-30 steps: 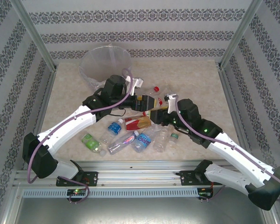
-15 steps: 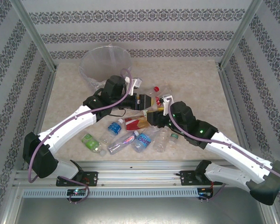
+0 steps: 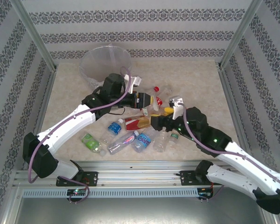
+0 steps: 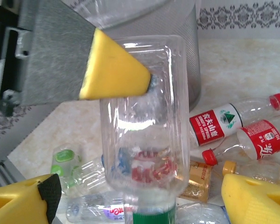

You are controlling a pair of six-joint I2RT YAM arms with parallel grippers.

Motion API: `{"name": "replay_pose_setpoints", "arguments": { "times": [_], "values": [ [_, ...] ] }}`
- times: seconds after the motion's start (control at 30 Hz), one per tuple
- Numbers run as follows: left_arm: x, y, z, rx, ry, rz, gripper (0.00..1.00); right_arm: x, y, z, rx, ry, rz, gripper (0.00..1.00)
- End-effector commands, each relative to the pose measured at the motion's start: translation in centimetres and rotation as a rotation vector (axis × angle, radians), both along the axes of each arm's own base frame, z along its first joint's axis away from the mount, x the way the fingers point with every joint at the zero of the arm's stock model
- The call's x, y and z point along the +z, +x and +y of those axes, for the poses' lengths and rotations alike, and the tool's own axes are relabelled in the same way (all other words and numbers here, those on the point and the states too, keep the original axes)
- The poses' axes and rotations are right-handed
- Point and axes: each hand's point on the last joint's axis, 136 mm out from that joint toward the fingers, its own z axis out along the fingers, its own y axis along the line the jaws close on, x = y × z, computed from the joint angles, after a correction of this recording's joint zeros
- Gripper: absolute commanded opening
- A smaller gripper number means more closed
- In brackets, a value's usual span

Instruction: Put the plastic bottles in the bin

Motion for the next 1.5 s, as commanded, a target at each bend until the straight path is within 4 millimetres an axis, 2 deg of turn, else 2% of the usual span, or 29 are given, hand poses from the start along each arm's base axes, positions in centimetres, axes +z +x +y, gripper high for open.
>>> {"name": "replay_pose_setpoints", "arguments": {
  "times": [0.0, 0.2, 0.57, 0.77, 0.9, 1.07, 1.27, 1.47],
  "values": [
    [3.5, 0.7, 1.2, 0.019, 0.041, -0.120, 0.52, -0.5, -1.6, -1.3, 0.022, -0.029, -0.009, 0.90],
    [6.5, 2.1, 3.1, 0.089, 0.191, -0.225, 0.52, 0.5, -3.3, -4.0, -0.001, -0.034, -0.055, 0.92],
    [12.8, 6.7, 9.0, 0.336, 0.545, -0.486, 0.54, 0.7, -4.2, -7.8, -0.094, -0.070, -0.103, 0.92],
    [14.4, 9.7, 11.0, 0.422, 0.701, -0.566, 0.55, 0.4, -4.2, -8.6, -0.125, -0.089, -0.102, 0.92],
    [14.2, 12.2, 12.4, 0.466, 0.780, -0.586, 0.55, 0.4, -4.2, -8.7, -0.129, -0.092, -0.099, 0.91],
    [13.0, 15.4, 15.6, 0.532, 0.875, -0.557, 0.55, 0.4, -4.0, -9.3, -0.158, -0.100, -0.100, 0.91],
    [9.7, 18.2, 17.9, 0.537, 0.943, -0.479, 0.55, 0.2, -4.1, -9.7, -0.174, -0.089, -0.100, 0.91],
    [5.6, 20.0, 18.9, 0.486, 0.983, -0.385, 0.55, -0.4, -4.0, -10.1, -0.194, -0.106, -0.086, 0.91]
  ]
}}
